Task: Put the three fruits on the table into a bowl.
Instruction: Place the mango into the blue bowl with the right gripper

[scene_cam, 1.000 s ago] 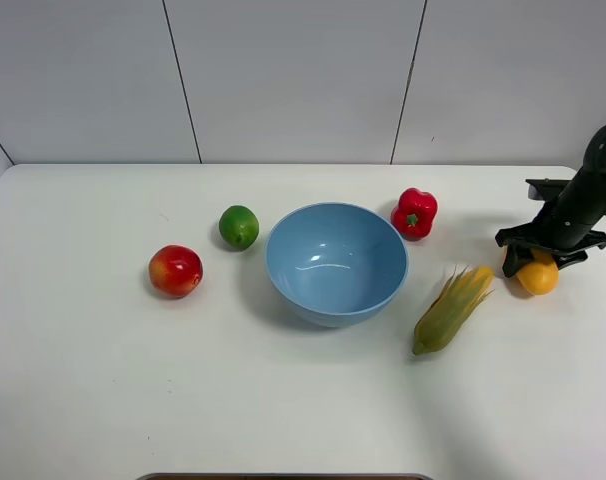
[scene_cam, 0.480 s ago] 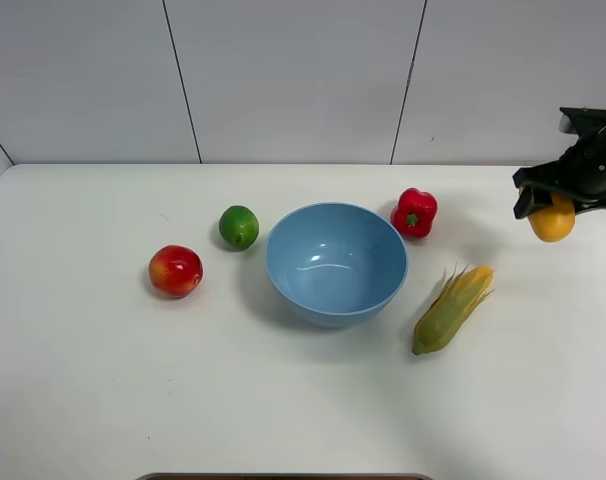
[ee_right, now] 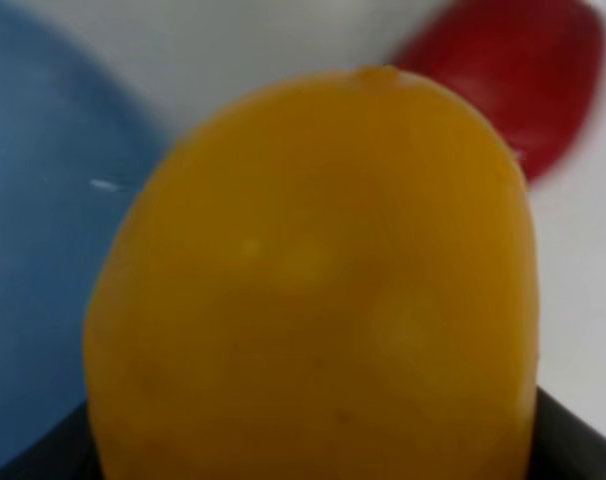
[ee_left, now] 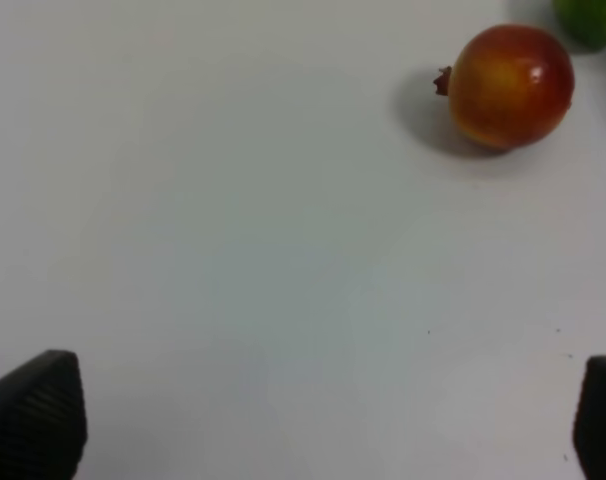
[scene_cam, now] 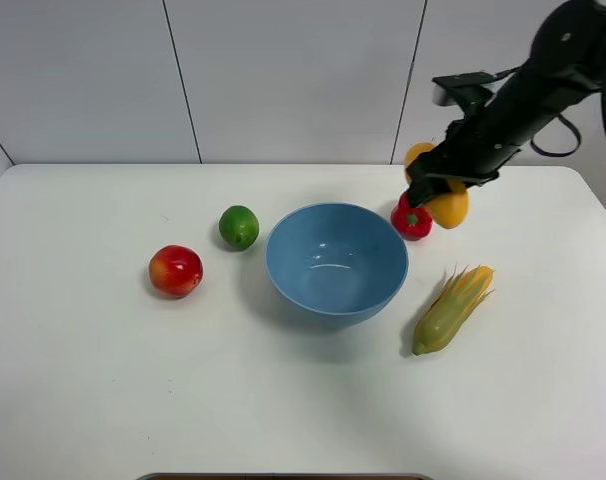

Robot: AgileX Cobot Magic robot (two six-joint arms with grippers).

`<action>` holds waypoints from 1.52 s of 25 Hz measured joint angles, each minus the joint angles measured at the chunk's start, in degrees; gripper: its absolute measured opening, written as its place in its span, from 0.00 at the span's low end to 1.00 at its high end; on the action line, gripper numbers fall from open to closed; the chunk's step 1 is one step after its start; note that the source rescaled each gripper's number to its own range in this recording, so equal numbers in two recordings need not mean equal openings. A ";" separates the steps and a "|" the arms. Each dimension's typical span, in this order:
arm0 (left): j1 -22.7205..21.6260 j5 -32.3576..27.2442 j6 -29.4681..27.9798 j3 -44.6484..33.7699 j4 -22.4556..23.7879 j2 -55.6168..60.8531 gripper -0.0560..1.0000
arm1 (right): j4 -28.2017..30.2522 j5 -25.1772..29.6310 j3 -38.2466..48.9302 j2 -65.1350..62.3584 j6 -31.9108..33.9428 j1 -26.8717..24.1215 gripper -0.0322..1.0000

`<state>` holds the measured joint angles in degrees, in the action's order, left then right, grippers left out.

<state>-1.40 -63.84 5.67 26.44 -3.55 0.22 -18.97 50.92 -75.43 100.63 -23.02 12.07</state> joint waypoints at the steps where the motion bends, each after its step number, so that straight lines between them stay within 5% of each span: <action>1: 0.00 0.00 0.00 0.00 0.00 0.00 1.00 | 0.06 0.05 0.00 0.00 0.00 1.89 0.03; 11: 0.00 0.00 0.00 0.00 0.00 0.00 1.00 | 1.27 -3.62 0.00 1.11 0.61 13.23 0.03; 21: 0.00 0.00 0.00 0.00 0.00 0.00 1.00 | 1.69 -9.36 0.00 6.00 0.66 13.67 0.03; 33: 0.00 0.00 0.00 0.00 0.00 0.00 1.00 | 0.75 -9.50 0.00 6.16 0.66 13.73 0.03; 38: 0.00 0.00 0.00 0.00 0.00 0.00 1.00 | 0.63 -9.50 0.00 6.16 0.66 13.73 0.22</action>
<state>-1.40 -63.84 5.67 26.44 -3.55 0.22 -18.34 41.42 -75.43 106.79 -22.37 25.80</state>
